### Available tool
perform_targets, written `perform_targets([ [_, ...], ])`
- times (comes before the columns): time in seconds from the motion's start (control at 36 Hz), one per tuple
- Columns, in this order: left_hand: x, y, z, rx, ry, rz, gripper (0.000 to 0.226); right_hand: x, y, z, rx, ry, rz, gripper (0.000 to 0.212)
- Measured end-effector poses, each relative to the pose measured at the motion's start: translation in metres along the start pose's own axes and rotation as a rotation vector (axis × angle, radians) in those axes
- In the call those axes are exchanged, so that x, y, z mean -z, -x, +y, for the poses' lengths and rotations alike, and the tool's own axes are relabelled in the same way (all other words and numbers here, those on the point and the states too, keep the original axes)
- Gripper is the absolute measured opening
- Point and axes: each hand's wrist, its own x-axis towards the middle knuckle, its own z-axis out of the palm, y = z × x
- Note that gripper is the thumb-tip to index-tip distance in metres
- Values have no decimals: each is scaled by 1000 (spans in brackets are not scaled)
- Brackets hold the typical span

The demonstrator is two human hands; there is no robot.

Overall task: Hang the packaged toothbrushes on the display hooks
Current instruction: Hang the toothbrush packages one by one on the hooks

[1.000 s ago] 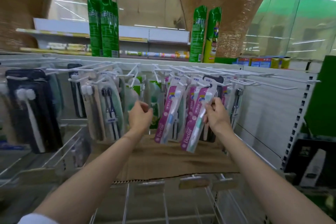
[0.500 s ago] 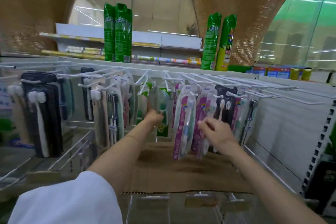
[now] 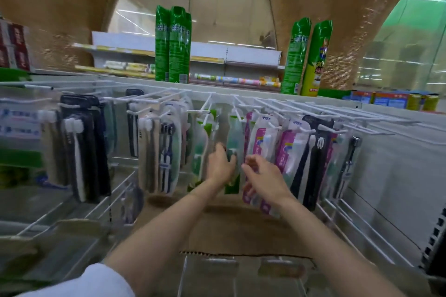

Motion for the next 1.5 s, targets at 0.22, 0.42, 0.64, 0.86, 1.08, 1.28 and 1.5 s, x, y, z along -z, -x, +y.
perform_targets([
  [0.22, 31, 26, -21, -105, 114, -203, 16, -16, -10, -17, -67, -213, 94, 38],
  [0.42, 72, 33, -44, -89, 346, -324, 29, -30, 1, -19, -15, -449, 76, 11],
  [0.64, 103, 32, -55, 125, 486, -176, 27, -27, 34, -29, 213, -462, 68, 7],
  [0.86, 114, 38, -56, 234, 521, -96, 32, -41, 45, -59, 209, -291, -40, 6],
  [1.08, 130, 45, -65, 270, 565, -28, 32, -55, 35, -61, 60, -331, 11, 10],
  [1.28, 143, 48, -74, 315, 565, -41, 27, -64, 10, -59, -23, -190, 50, 24],
  [1.5, 157, 41, -79, 325, 518, -48, 27, -66, -45, -50, -109, -45, 69, 16],
])
